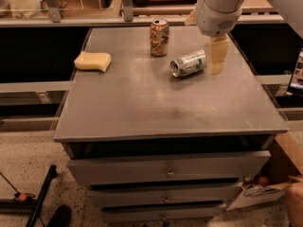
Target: Place 7up can upright
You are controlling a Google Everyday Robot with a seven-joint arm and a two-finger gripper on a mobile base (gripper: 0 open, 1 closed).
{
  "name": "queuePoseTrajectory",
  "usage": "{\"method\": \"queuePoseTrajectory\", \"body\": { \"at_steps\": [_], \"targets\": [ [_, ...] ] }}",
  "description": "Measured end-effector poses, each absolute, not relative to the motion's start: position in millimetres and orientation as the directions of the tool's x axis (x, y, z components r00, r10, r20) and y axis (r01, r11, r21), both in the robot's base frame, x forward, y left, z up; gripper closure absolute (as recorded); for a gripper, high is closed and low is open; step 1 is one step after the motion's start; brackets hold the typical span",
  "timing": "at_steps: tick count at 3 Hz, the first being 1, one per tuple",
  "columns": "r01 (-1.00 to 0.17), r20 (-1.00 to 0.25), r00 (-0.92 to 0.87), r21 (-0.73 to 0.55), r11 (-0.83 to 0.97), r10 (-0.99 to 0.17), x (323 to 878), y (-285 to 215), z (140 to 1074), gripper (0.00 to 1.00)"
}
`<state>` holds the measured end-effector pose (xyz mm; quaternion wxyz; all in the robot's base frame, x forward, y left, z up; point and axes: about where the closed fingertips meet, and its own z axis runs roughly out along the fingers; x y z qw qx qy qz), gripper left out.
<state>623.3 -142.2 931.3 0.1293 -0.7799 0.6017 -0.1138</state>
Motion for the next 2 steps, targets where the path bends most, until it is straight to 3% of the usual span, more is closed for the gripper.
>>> {"method": "queuePoseTrajectory", "body": {
  "at_steps": [2],
  "targets": [
    [-0.911, 0.02, 0.312, -0.277, -0.305, -0.95, 656.1, -138.1, 905.3, 0.0]
  ]
}}
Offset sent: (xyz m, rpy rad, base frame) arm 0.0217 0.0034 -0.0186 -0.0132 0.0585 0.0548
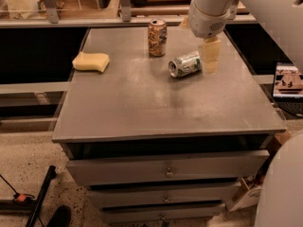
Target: Place 7up can upright
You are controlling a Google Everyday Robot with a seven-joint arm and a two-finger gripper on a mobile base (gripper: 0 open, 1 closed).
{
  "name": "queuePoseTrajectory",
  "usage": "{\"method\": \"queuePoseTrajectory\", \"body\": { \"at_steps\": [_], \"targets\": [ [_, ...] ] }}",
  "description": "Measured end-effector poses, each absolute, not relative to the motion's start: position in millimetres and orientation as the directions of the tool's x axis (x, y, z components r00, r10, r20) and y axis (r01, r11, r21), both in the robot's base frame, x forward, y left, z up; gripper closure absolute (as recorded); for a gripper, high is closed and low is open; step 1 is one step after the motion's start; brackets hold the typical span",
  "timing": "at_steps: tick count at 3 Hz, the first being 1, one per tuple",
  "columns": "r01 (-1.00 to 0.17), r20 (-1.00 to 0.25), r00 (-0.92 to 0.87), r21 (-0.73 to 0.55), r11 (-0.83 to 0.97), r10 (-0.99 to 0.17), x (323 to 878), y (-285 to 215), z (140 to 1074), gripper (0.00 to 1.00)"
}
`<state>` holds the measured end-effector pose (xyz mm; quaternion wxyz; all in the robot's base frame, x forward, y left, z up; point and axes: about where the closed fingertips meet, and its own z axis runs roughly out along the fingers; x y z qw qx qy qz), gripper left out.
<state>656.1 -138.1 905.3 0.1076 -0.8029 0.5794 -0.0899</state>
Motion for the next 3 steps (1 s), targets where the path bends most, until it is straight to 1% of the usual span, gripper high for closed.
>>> {"method": "queuePoseTrajectory", "body": {
  "at_steps": [1, 2, 3],
  "targets": [
    [-0.924, 0.013, 0.306, -0.236, -0.301, -0.952, 662.0, -153.5, 887.0, 0.0],
    [-0.935, -0.021, 0.316, -0.178, -0.308, -0.949, 668.4, -167.7, 860.2, 0.0],
    [-0.932, -0.065, 0.344, -0.147, -0.332, -0.937, 676.7, -161.3, 838.2, 0.0]
  ]
}}
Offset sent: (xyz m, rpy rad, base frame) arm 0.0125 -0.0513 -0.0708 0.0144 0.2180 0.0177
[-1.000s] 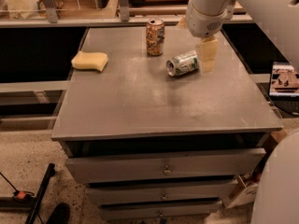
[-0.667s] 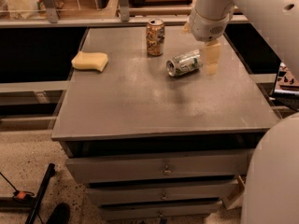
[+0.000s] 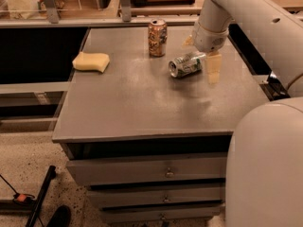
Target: Place 7up can upright
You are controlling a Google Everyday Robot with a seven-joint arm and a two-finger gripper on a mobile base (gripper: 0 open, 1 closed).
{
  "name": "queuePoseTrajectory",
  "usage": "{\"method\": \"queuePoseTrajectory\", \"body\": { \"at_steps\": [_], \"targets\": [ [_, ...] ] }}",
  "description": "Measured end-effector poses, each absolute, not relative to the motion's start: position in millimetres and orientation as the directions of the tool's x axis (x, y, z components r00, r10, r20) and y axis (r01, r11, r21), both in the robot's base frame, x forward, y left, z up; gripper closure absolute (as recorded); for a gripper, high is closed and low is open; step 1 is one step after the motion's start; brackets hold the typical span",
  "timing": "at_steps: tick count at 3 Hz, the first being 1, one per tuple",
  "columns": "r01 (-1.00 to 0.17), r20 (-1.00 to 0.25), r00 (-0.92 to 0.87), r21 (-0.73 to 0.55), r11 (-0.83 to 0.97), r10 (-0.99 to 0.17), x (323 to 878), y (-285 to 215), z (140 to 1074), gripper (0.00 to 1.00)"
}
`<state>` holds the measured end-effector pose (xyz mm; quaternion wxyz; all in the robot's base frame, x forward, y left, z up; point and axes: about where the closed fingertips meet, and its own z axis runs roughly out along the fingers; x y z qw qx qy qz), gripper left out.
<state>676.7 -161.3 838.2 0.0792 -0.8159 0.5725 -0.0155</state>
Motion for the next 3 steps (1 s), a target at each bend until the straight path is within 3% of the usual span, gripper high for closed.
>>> {"method": "queuePoseTrajectory", "body": {
  "at_steps": [3],
  "targets": [
    [-0.927, -0.048, 0.371, -0.086, -0.366, -0.928, 692.5, -119.2, 820.6, 0.0]
  ]
}}
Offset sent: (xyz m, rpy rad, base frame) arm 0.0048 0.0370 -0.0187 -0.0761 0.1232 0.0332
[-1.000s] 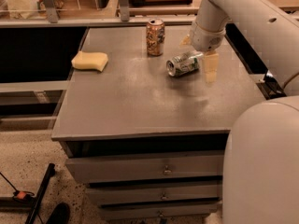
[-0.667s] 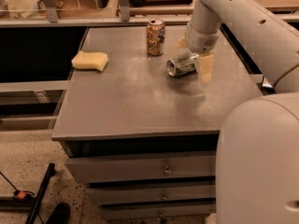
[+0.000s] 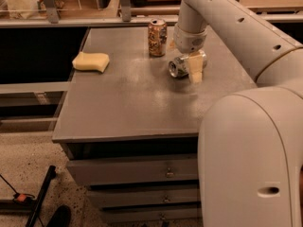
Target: Place 7up can upright
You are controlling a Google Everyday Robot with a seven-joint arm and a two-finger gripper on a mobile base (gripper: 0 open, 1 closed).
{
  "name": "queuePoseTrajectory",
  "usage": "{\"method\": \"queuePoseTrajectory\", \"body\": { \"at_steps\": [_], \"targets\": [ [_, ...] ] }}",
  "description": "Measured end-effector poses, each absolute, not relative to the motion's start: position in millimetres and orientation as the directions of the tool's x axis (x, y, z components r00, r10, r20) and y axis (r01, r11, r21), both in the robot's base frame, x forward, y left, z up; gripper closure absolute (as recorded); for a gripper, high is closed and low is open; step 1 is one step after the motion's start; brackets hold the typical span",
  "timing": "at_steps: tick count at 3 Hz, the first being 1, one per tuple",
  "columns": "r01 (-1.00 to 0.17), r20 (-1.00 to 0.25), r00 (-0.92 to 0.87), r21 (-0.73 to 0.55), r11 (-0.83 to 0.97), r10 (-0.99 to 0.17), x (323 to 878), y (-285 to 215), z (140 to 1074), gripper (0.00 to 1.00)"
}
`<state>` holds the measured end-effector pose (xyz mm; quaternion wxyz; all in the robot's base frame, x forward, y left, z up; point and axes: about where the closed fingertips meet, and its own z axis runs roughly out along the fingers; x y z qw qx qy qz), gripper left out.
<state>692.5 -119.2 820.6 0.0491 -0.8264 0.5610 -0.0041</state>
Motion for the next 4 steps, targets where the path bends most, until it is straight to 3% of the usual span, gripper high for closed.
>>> {"method": "queuePoseTrajectory", "body": {
  "at_steps": [1, 4],
  "targets": [
    [-0.931, -0.061, 0.361, -0.079, -0.356, -0.931, 694.8, -111.9, 818.7, 0.18],
    [-0.924, -0.015, 0.372, -0.101, -0.369, -0.928, 702.5, -103.2, 841.3, 0.88]
  ]
}}
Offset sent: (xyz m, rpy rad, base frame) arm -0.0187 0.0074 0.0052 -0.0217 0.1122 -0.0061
